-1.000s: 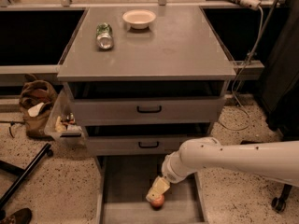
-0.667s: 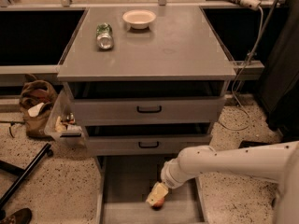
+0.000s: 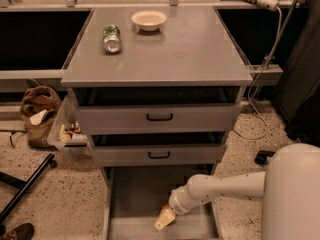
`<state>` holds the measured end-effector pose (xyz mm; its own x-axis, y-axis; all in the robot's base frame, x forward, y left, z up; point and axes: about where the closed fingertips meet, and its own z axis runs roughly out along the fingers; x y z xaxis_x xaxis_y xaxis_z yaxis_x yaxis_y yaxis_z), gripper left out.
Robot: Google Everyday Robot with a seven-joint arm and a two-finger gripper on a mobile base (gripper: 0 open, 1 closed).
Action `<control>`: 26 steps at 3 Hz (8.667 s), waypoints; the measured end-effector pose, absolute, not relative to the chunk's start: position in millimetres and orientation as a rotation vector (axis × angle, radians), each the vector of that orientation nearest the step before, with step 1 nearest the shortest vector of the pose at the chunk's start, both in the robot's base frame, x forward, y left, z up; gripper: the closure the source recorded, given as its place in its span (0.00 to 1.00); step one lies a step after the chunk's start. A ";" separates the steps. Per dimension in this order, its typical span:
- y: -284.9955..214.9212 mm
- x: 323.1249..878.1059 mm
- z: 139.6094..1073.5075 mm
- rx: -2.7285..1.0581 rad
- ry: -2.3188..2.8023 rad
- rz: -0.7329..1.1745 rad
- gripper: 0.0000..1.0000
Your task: Pick apple from bottom drawer and place on counter
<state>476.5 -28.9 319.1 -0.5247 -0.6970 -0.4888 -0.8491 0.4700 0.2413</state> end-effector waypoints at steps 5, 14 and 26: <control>-43.9 505.9 240.8 -0.968 2.375 0.704 0.00; -21.1 519.0 129.7 -0.922 2.380 0.619 0.20; -126.3 582.4 597.5 -1.054 1.984 0.575 1.00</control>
Offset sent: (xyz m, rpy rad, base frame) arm -0.0069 -0.0020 -0.0332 0.0338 0.0397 -0.0215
